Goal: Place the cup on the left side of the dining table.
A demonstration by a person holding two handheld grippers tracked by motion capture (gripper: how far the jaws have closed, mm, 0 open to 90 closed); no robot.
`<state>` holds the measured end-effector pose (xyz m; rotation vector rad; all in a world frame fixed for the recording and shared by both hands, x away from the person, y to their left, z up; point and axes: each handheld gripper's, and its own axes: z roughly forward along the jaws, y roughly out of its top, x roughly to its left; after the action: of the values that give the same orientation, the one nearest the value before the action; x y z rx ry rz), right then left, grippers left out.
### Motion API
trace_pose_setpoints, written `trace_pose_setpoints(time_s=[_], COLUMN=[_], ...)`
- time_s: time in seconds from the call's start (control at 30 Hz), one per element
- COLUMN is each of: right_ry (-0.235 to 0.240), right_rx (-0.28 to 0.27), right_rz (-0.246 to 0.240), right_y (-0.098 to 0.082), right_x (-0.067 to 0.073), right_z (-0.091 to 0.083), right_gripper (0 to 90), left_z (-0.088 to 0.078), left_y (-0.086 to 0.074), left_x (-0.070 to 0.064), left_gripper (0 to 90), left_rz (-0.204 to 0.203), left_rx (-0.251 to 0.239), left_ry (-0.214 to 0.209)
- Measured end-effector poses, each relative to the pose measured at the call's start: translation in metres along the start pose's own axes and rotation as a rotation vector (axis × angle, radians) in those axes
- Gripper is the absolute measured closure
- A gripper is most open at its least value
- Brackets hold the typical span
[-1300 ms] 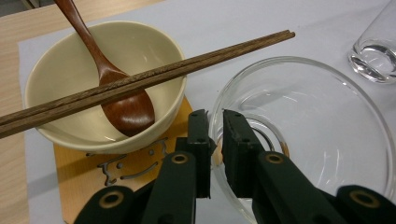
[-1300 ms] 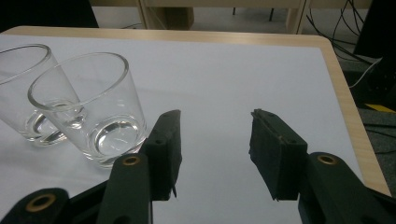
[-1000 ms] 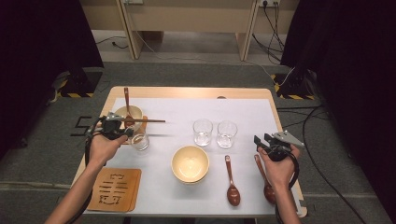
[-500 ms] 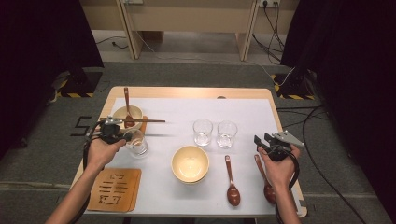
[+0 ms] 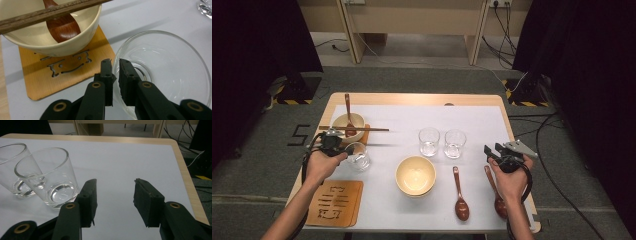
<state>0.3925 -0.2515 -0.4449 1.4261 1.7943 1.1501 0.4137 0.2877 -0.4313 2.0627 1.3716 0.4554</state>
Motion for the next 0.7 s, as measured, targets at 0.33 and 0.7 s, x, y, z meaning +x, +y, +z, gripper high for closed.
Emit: trace_pose_setpoints(time_s=[0.33,0.7], right_ry=[-0.001,-0.004], right_rx=[-0.001,-0.004], right_rz=[-0.001,-0.001], right_y=[0.0001,0.0003], right_x=[-0.0003,-0.0013], right_z=[-0.0004,-0.0011], right_gripper=[53.5,53.4], left_z=[0.0029,0.0077], left_y=[0.0015,0.0023], left_x=[0.0045,0.0047], left_gripper=[80.7,78.3], left_rz=[-0.032,-0.046], left_rx=[0.010,-0.013], left_ry=[-0.015,-0.009])
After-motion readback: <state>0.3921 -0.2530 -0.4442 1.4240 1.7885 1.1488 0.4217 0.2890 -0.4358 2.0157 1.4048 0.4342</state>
